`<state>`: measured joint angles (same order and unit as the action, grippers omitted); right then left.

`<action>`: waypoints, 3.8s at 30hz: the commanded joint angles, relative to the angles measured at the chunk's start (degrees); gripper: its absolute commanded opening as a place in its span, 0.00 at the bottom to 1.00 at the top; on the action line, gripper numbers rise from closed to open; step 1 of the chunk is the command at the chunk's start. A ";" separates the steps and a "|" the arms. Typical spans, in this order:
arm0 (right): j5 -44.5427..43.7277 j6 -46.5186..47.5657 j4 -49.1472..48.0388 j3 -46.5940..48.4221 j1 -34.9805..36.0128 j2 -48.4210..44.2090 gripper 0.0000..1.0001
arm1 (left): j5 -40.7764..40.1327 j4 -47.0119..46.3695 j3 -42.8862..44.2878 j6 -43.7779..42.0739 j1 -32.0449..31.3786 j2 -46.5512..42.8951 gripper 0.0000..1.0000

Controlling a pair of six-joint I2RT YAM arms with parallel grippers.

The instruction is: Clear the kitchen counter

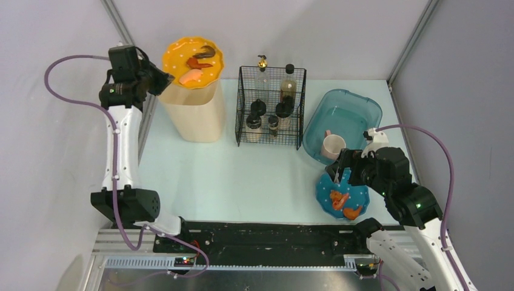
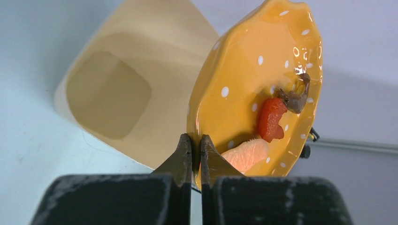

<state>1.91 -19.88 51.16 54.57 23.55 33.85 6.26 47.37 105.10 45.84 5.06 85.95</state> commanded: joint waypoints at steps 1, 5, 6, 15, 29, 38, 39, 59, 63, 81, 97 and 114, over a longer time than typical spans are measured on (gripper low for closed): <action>-0.24 -0.01 0.23 2.12 0.27 -0.09 0.99 | -0.68 -7.12 7.77 0.97 3.12 -0.54 0.00; -0.19 0.16 0.41 2.07 0.43 0.11 0.99 | -3.48 -4.61 11.77 -0.78 5.69 0.73 0.00; -0.23 0.23 0.36 2.09 0.44 0.14 0.99 | -4.60 -3.77 12.69 -1.51 5.98 0.85 0.00; -0.41 0.50 0.43 2.09 0.67 1.09 1.00 | -13.16 -0.57 14.07 -6.90 7.93 0.25 0.00; -1.15 -0.43 1.00 2.12 1.36 1.40 1.00 | -24.76 2.07 15.92 -15.60 6.59 1.44 0.00; -1.45 -1.13 1.63 2.12 2.01 0.96 1.00 | -33.70 3.14 18.33 -20.14 2.50 3.25 0.00; -1.60 -1.24 1.74 2.08 2.06 0.78 1.00 | -34.22 3.20 18.62 -20.47 2.19 3.69 0.00; -1.91 -2.69 3.34 1.39 2.89 -1.39 1.00 | -63.21 2.06 32.94 -41.46 -12.81 15.77 0.00; -3.39 -2.70 3.63 1.42 3.03 -1.77 1.00 | -66.42 0.54 33.51 -43.90 -14.49 17.51 0.00; -3.05 -2.47 3.55 0.84 3.34 -2.01 1.00 | -82.65 -21.35 28.41 -68.69 -24.54 21.65 0.00; -2.62 -1.83 3.29 0.12 3.51 -2.49 1.00 | -88.61 -62.29 13.11 -104.29 -28.68 24.37 0.00; -0.82 -1.68 2.19 -0.95 3.52 -3.09 1.00 | -89.09 -67.03 13.89 -109.12 -29.61 22.83 0.00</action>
<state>-0.14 -22.20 55.37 53.80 26.79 31.27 -82.87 -13.28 115.79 -61.60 -24.32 114.24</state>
